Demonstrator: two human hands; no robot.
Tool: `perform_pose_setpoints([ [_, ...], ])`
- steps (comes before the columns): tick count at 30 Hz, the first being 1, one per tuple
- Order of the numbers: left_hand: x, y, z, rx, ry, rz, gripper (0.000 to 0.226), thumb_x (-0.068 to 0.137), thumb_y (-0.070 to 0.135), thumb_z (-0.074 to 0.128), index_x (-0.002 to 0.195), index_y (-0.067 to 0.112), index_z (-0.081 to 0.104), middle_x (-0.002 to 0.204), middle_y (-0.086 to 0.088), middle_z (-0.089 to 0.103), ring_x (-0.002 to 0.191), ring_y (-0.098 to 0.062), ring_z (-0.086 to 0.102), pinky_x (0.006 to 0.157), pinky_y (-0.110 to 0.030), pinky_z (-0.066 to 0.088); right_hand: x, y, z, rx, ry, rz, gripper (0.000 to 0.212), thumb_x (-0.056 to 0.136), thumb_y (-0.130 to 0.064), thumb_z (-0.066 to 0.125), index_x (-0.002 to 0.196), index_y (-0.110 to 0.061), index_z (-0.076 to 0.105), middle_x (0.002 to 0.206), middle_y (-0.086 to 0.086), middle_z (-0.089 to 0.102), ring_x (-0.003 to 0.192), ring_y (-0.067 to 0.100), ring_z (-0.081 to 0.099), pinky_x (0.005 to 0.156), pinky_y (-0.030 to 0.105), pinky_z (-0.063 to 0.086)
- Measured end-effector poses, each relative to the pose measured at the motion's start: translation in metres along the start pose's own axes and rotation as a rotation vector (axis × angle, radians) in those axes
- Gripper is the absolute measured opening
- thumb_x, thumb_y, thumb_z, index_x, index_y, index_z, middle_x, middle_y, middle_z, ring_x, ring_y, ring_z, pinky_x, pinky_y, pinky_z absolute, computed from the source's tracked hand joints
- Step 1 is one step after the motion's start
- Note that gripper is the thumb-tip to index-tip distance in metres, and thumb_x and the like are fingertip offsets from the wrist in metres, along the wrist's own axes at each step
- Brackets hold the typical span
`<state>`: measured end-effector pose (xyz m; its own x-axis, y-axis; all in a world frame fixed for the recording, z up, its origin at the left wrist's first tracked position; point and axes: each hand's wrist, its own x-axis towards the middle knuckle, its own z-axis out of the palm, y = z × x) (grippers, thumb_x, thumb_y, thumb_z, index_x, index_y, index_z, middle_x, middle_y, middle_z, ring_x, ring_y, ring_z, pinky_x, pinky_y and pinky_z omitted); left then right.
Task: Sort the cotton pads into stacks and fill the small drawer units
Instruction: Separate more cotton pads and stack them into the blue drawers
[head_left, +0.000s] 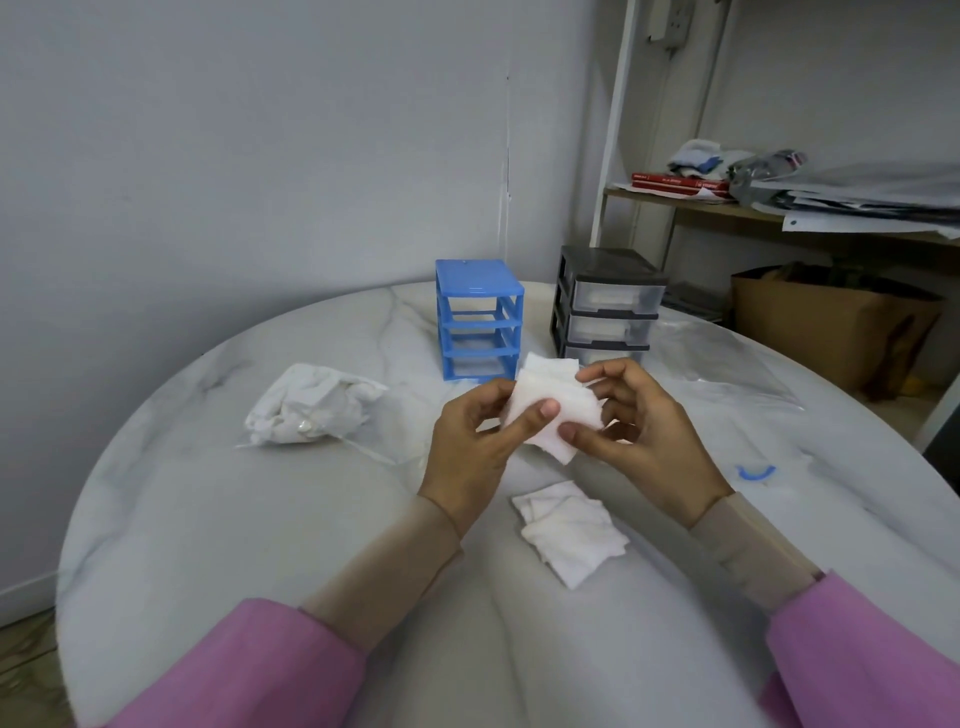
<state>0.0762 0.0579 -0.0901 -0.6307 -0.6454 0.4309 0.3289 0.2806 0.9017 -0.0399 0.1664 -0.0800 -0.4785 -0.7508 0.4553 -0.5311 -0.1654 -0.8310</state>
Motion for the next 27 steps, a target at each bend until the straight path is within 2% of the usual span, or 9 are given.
perform_pose_setpoints([
  [2, 0.001, -0.002, -0.001, 0.025, 0.005, 0.03, 0.016, 0.068, 0.033, 0.067, 0.081, 0.023, 0.066, 0.073, 0.019, 0.068, 0.075, 0.002, 0.062, 0.073, -0.011, 0.047, 0.001, 0.0, -0.001, -0.004, 0.022, -0.029, 0.036, 0.073, -0.006, 0.075, 0.1, -0.023, 0.058, 0.086, -0.009, 0.057, 0.065, 0.005, 0.052, 0.065, 0.022, 0.049],
  [4, 0.002, -0.003, -0.002, 0.024, -0.022, 0.047, 0.01, 0.074, 0.024, 0.068, 0.084, 0.024, 0.066, 0.077, 0.019, 0.069, 0.08, 0.001, 0.063, 0.076, -0.012, 0.048, 0.001, 0.0, -0.002, -0.02, 0.041, -0.079, 0.033, 0.073, -0.004, 0.075, 0.095, -0.024, 0.061, 0.086, -0.01, 0.059, 0.067, 0.008, 0.053, 0.065, 0.022, 0.049],
  [10, 0.003, -0.005, -0.004, -0.053, -0.041, 0.065, 0.027, 0.078, -0.002, 0.067, 0.093, 0.02, 0.067, 0.087, 0.012, 0.072, 0.088, -0.009, 0.066, 0.081, -0.02, 0.052, 0.002, -0.001, -0.004, -0.024, 0.063, -0.192, 0.038, 0.074, 0.002, 0.073, 0.096, -0.027, 0.061, 0.097, -0.009, 0.065, 0.074, 0.01, 0.056, 0.069, 0.018, 0.05],
  [12, 0.004, -0.006, -0.005, -0.071, -0.03, 0.076, 0.03, 0.078, -0.007, 0.065, 0.094, 0.019, 0.066, 0.088, 0.01, 0.072, 0.087, -0.01, 0.067, 0.08, -0.021, 0.054, 0.003, 0.0, -0.004, -0.005, 0.057, -0.195, 0.041, 0.074, 0.005, 0.072, 0.097, -0.027, 0.06, 0.098, -0.008, 0.065, 0.076, 0.007, 0.057, 0.069, 0.016, 0.049],
  [15, 0.004, -0.006, -0.006, -0.107, -0.055, 0.061, 0.035, 0.079, -0.012, 0.061, 0.097, 0.018, 0.063, 0.083, 0.013, 0.072, 0.082, -0.004, 0.067, 0.073, -0.017, 0.053, 0.003, 0.002, -0.004, -0.028, 0.074, -0.203, 0.044, 0.074, 0.009, 0.07, 0.095, -0.029, 0.06, 0.095, -0.007, 0.063, 0.074, 0.004, 0.057, 0.065, 0.017, 0.048],
  [18, 0.005, -0.007, -0.006, -0.085, -0.068, 0.068, 0.036, 0.078, -0.015, 0.06, 0.098, 0.015, 0.063, 0.081, 0.013, 0.071, 0.081, -0.003, 0.066, 0.072, -0.015, 0.051, 0.003, 0.005, -0.005, -0.116, 0.091, -0.225, 0.039, 0.076, 0.0, 0.072, 0.094, -0.032, 0.058, 0.096, -0.012, 0.063, 0.078, 0.004, 0.055, 0.066, 0.017, 0.044],
  [21, 0.004, -0.008, -0.007, -0.007, -0.046, 0.116, 0.036, 0.077, -0.011, 0.064, 0.096, 0.019, 0.064, 0.08, 0.017, 0.071, 0.082, -0.001, 0.066, 0.074, -0.014, 0.049, 0.003, 0.006, -0.006, -0.191, 0.103, -0.228, 0.032, 0.076, -0.016, 0.073, 0.094, -0.036, 0.057, 0.097, -0.019, 0.062, 0.087, 0.002, 0.053, 0.072, 0.014, 0.04],
  [25, 0.003, -0.008, -0.009, 0.276, 0.03, 0.292, 0.022, 0.075, 0.012, 0.072, 0.094, 0.023, 0.066, 0.087, 0.022, 0.066, 0.083, 0.004, 0.062, 0.08, -0.01, 0.046, 0.003, 0.007, -0.005, -0.132, 0.07, -0.225, 0.023, 0.08, -0.021, 0.069, 0.096, -0.033, 0.059, 0.098, -0.018, 0.064, 0.094, -0.002, 0.058, 0.085, 0.011, 0.044],
  [27, 0.004, -0.008, -0.011, 0.447, 0.085, 0.368, 0.026, 0.074, 0.023, 0.068, 0.099, 0.015, 0.07, 0.091, 0.016, 0.066, 0.085, 0.001, 0.06, 0.077, -0.004, 0.042, 0.002, 0.008, -0.005, -0.093, 0.061, -0.232, 0.022, 0.08, -0.02, 0.07, 0.097, -0.029, 0.061, 0.1, -0.014, 0.065, 0.095, -0.001, 0.06, 0.087, 0.012, 0.045],
])
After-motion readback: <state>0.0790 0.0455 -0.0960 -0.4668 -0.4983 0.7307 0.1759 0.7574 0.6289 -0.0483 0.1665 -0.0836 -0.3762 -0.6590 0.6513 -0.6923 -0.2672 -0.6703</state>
